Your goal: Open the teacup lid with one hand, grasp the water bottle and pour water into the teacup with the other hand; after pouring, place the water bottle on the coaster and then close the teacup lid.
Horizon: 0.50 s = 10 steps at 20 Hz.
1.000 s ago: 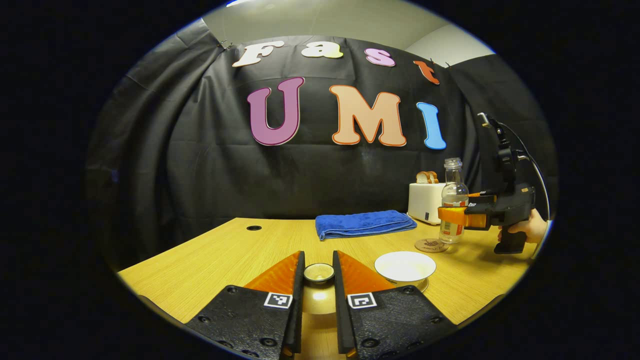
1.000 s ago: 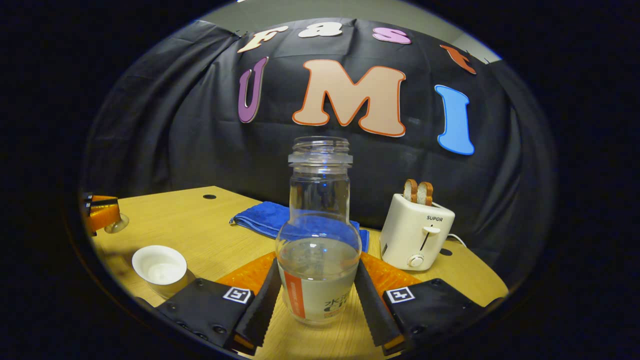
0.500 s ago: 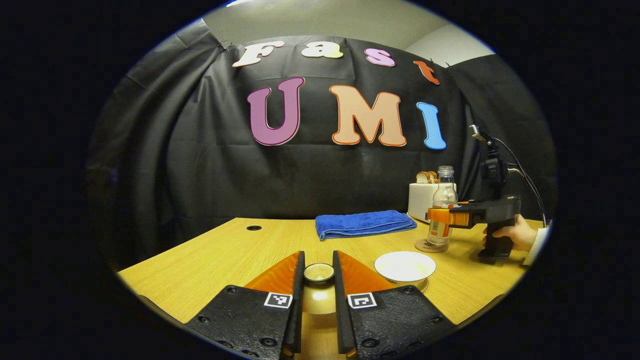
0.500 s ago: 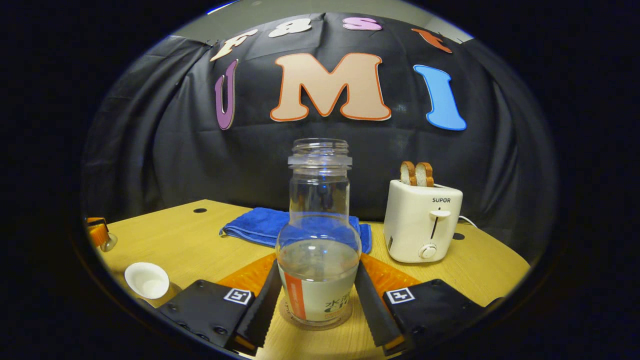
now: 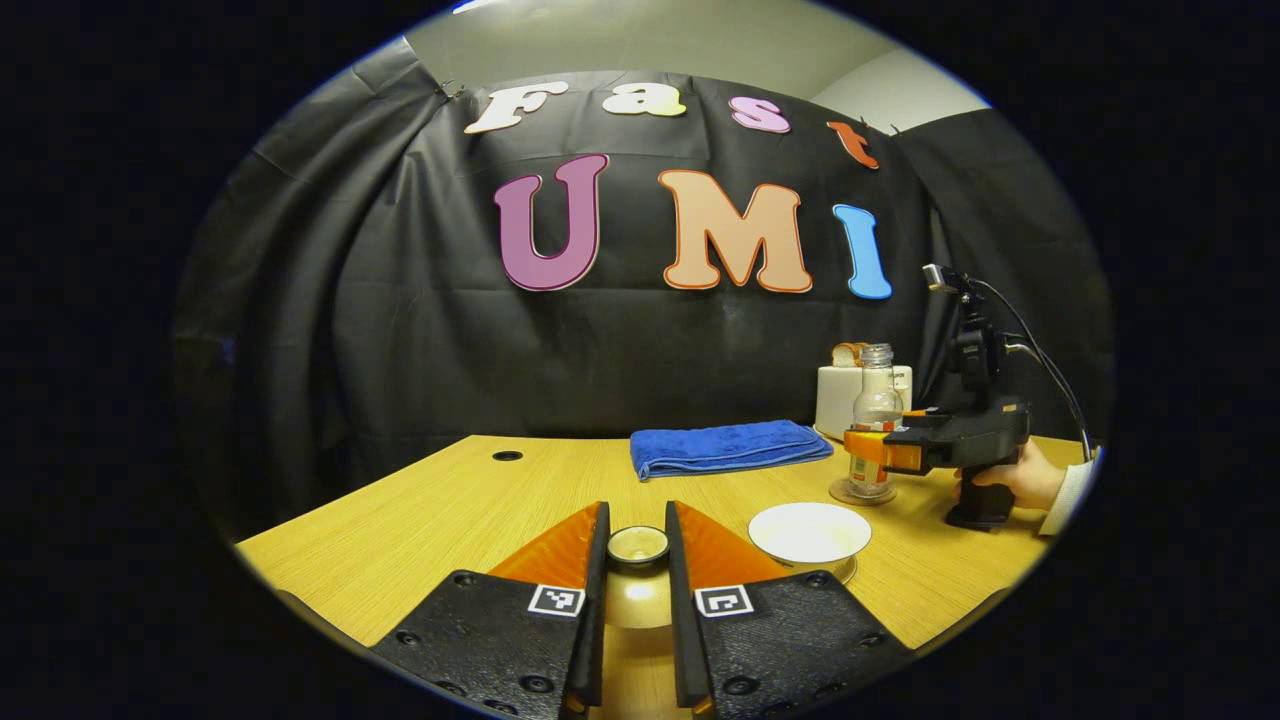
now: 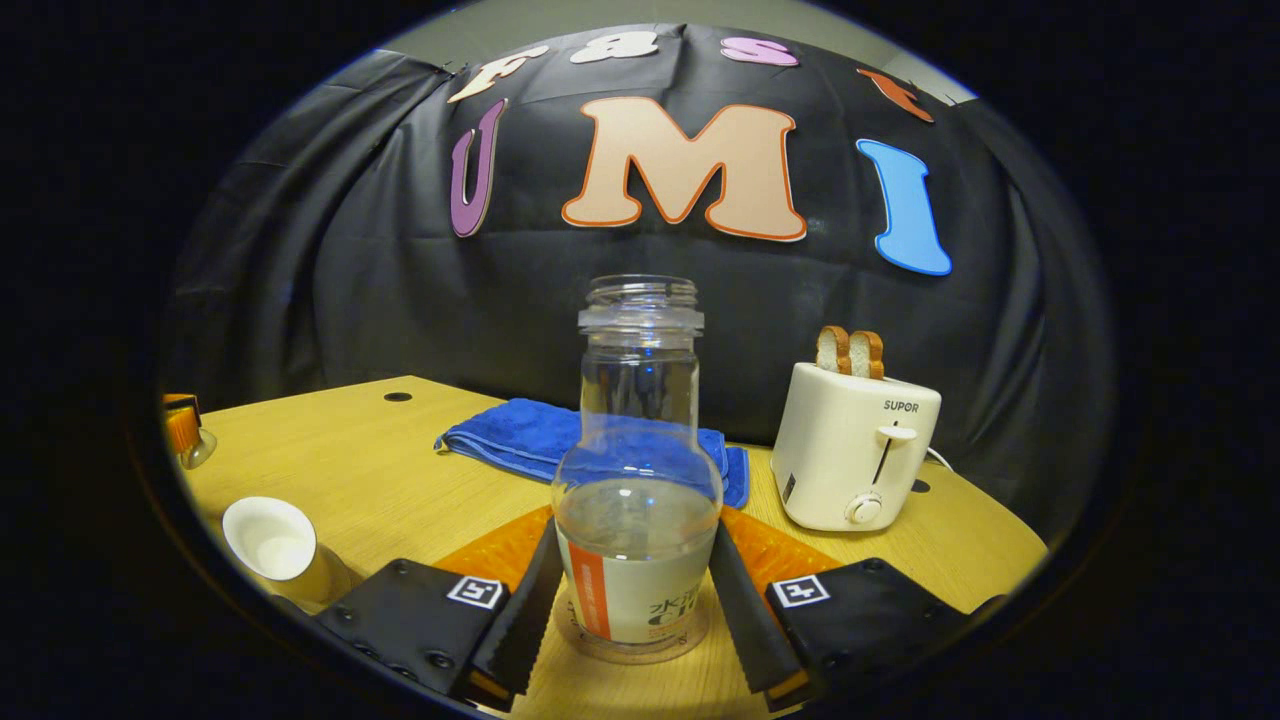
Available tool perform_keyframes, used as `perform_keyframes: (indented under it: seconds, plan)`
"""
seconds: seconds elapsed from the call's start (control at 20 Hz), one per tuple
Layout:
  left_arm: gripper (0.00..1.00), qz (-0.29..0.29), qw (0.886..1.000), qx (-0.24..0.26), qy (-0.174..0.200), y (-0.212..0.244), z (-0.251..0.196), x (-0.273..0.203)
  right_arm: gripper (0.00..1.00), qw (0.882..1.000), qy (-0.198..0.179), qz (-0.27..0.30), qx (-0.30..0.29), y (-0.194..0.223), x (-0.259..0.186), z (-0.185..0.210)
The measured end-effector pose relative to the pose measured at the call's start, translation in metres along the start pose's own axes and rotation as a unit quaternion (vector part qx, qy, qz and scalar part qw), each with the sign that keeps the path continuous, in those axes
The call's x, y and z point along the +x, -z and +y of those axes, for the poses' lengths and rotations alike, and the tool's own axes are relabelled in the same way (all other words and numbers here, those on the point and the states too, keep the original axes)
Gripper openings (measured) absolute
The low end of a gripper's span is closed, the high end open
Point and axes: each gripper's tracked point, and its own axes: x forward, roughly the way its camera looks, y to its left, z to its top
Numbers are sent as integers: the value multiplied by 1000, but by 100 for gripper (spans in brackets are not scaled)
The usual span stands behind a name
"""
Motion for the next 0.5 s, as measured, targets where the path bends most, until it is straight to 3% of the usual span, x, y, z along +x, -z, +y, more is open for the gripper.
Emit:
perform_keyframes:
  seconds: [0.5]
  plan:
    - [25,0,1000,0,0,-1,0,-1,82,1000,-1,18,13,7,3,-7]
